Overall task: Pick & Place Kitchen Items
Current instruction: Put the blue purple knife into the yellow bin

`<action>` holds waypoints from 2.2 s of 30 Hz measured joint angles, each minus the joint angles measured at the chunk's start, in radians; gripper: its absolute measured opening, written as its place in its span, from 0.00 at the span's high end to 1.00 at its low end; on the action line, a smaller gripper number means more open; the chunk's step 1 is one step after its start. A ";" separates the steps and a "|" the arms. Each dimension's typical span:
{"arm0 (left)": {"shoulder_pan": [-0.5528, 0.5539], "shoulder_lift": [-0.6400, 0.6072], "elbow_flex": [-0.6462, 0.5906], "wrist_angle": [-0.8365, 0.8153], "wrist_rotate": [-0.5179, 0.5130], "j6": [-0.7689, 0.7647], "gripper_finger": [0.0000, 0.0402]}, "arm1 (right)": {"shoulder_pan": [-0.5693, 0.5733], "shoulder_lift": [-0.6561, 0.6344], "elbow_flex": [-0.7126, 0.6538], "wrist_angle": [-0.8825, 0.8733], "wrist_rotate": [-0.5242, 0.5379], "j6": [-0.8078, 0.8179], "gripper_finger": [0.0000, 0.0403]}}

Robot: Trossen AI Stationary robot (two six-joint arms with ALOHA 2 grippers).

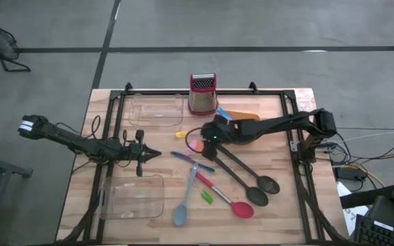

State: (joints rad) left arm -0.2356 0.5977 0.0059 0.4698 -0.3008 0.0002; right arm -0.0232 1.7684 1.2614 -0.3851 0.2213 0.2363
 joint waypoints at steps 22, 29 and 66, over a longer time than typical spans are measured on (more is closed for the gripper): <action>0.000 0.000 0.000 -0.001 0.000 0.000 0.94 | 0.039 0.407 0.400 -0.225 -0.203 -0.011 0.47; 0.000 0.000 0.000 -0.001 0.000 0.000 0.94 | 0.038 0.457 0.455 -0.289 -0.203 -0.026 0.48; 0.000 0.000 0.000 -0.001 0.000 0.000 0.94 | 0.052 0.524 0.455 -0.311 -0.229 -0.092 0.90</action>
State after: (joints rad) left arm -0.2356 0.5980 0.0059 0.4686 -0.3008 0.0002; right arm 0.0288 2.2925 1.7168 -0.6960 -0.0082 0.1444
